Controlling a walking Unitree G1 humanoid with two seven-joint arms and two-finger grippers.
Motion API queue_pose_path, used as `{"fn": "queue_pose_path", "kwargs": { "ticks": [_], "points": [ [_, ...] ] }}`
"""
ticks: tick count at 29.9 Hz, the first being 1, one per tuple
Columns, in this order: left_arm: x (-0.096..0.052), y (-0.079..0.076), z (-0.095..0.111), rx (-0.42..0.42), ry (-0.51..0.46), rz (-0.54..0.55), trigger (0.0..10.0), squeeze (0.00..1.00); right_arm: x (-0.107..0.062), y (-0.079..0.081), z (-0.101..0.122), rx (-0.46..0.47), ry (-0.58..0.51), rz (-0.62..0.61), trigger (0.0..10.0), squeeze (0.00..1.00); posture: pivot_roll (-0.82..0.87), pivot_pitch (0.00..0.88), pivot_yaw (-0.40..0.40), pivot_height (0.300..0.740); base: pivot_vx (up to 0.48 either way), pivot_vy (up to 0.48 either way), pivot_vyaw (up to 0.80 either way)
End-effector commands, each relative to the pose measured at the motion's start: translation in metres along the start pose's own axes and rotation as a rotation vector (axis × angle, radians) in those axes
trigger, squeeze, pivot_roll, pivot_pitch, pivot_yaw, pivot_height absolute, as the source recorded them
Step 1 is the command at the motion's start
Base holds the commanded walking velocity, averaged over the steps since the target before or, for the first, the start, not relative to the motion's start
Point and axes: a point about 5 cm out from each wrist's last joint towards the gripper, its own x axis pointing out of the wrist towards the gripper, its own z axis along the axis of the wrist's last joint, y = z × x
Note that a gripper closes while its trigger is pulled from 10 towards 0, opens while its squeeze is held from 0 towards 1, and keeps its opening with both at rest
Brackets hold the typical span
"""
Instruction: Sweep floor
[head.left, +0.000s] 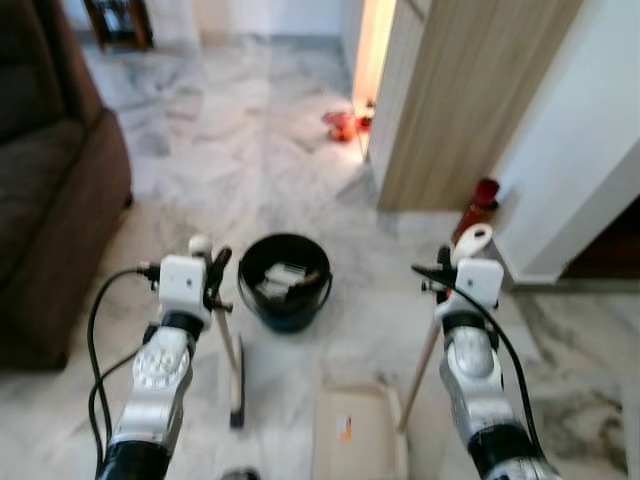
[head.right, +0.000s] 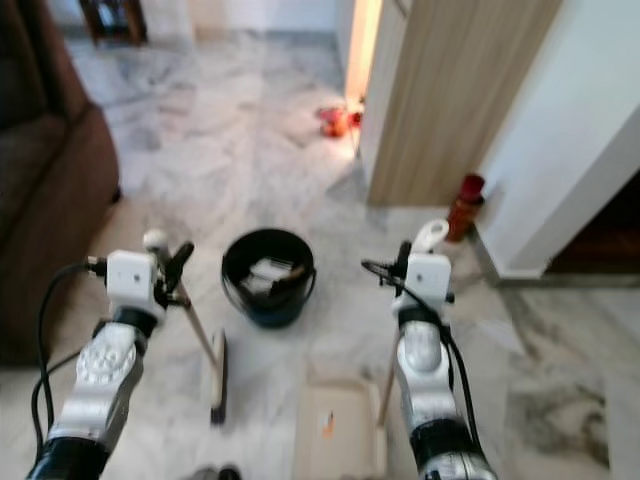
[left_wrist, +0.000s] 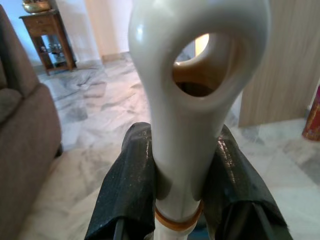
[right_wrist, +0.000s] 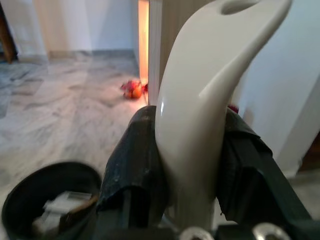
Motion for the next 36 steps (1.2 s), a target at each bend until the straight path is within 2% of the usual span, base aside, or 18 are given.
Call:
{"fn": "queue_pose_path", "kwargs": {
  "ticks": [1,9,24,27,32,36],
  "points": [
    [0.0046,0.0009,0.0095,0.017,-0.039,-0.001,10.0,0.00,0.0033,-0.0016,0.0059,0.017,-0.027,-0.013,10.0,0.00,-0.06,0.096,-0.034,0.740,0.000,0.000,0.00],
    [0.0042,0.0000,0.0093,0.010,-0.040,-0.004,10.0,0.00,0.0019,-0.0012,0.0026,0.016,-0.007,-0.014,10.0,0.00,-0.06,0.106,-0.036,0.740,0.000,0.000,-0.08],
    [0.0048,-0.0020,0.0093,0.004,-0.035,-0.013,10.0,0.00,0.0019,-0.0011,0.0003,0.023,0.011,-0.013,10.0,0.00,-0.06,0.117,-0.040,0.740,0.000,0.000,-0.80],
    [0.0053,-0.0016,0.0081,0.042,-0.020,-0.015,10.0,0.00,0.0020,-0.0014,0.0001,0.023,0.012,-0.015,10.0,0.00,-0.06,0.118,-0.042,0.740,0.000,0.000,-0.80],
    [0.0049,-0.0022,0.0076,0.040,-0.021,-0.012,10.0,0.00,0.0017,-0.0013,-0.0006,0.020,0.016,-0.014,10.0,0.00,-0.06,0.120,-0.045,0.740,0.000,-0.462,-0.80],
    [0.0051,-0.0009,0.0077,0.037,-0.023,-0.008,10.0,0.00,0.0019,-0.0012,-0.0007,0.018,0.017,-0.017,10.0,0.00,-0.06,0.112,-0.043,0.740,0.000,0.000,-0.80]
  ]
}}
